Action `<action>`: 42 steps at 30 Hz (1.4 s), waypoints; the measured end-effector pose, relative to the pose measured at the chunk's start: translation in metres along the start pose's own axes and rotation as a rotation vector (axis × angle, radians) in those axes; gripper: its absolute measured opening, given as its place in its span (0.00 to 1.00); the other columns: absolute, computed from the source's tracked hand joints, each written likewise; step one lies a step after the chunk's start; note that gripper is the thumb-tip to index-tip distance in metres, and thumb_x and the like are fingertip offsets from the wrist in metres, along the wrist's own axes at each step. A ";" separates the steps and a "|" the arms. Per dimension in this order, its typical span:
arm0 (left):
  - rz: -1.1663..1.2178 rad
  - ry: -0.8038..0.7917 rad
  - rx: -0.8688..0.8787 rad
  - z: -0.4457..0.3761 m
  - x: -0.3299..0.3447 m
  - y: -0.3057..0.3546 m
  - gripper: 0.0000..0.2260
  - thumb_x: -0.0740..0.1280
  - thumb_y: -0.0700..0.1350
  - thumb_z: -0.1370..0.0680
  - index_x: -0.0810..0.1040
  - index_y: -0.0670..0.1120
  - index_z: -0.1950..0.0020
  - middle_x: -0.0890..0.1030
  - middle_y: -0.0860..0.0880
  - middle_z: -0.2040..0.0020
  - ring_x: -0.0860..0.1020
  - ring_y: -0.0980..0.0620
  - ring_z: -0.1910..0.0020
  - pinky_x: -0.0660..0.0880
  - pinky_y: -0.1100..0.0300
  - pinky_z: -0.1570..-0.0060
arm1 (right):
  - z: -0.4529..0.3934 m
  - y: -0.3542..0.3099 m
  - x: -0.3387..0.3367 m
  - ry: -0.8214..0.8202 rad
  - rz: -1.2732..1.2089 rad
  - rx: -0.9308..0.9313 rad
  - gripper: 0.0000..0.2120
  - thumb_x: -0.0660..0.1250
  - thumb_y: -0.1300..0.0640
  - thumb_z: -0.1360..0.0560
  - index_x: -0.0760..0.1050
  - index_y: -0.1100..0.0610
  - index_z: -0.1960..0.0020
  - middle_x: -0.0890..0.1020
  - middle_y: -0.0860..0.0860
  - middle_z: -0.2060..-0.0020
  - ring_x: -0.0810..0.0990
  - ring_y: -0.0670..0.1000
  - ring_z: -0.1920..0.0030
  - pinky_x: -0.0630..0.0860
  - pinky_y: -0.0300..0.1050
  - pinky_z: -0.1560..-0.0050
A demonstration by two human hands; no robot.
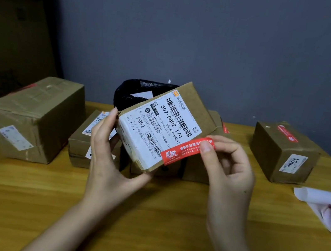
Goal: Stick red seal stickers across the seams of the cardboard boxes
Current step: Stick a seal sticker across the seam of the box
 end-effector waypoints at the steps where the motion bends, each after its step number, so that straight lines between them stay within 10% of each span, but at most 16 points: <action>1: -0.005 0.001 0.001 0.000 0.000 0.000 0.45 0.74 0.52 0.38 0.53 0.53 0.27 0.60 0.53 0.30 0.64 0.42 0.28 0.65 0.62 0.32 | 0.000 -0.001 0.000 -0.002 0.013 -0.014 0.03 0.70 0.62 0.29 0.76 0.57 0.59 0.84 0.44 0.56 0.82 0.41 0.55 0.76 0.32 0.59; 19: -0.089 -0.002 -0.010 -0.002 -0.002 0.001 0.45 0.72 0.54 0.37 0.53 0.50 0.26 0.60 0.56 0.31 0.63 0.44 0.28 0.67 0.45 0.32 | 0.018 -0.034 0.010 -0.006 0.538 -0.682 0.06 0.63 0.53 0.21 0.70 0.54 0.47 0.79 0.43 0.50 0.82 0.45 0.47 0.81 0.45 0.54; 28: -0.075 -0.003 -0.011 -0.003 -0.002 0.001 0.45 0.72 0.54 0.37 0.53 0.48 0.26 0.60 0.56 0.30 0.63 0.44 0.28 0.67 0.44 0.32 | 0.022 -0.034 0.016 -0.078 0.489 -0.751 0.05 0.61 0.57 0.20 0.67 0.57 0.46 0.79 0.50 0.49 0.82 0.49 0.45 0.82 0.51 0.53; 35: -0.109 -0.029 0.013 -0.002 -0.001 0.004 0.45 0.72 0.53 0.36 0.54 0.43 0.26 0.61 0.50 0.31 0.62 0.49 0.29 0.61 0.66 0.31 | 0.023 -0.032 0.016 -0.082 0.484 -0.731 0.06 0.58 0.53 0.18 0.66 0.56 0.46 0.81 0.50 0.50 0.83 0.48 0.46 0.81 0.55 0.55; 42: -0.102 -0.017 0.001 -0.002 -0.003 0.002 0.45 0.72 0.53 0.37 0.54 0.45 0.25 0.60 0.53 0.31 0.62 0.52 0.28 0.65 0.56 0.30 | 0.024 -0.031 0.019 -0.128 0.478 -0.749 0.03 0.58 0.57 0.18 0.65 0.55 0.46 0.82 0.46 0.48 0.82 0.48 0.44 0.80 0.57 0.54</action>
Point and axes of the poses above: each hand's wrist, its own z-axis away from the middle knuckle, its own x-axis out of the palm, y = z × x, the point moved 8 cm from there along -z, towards the middle knuckle
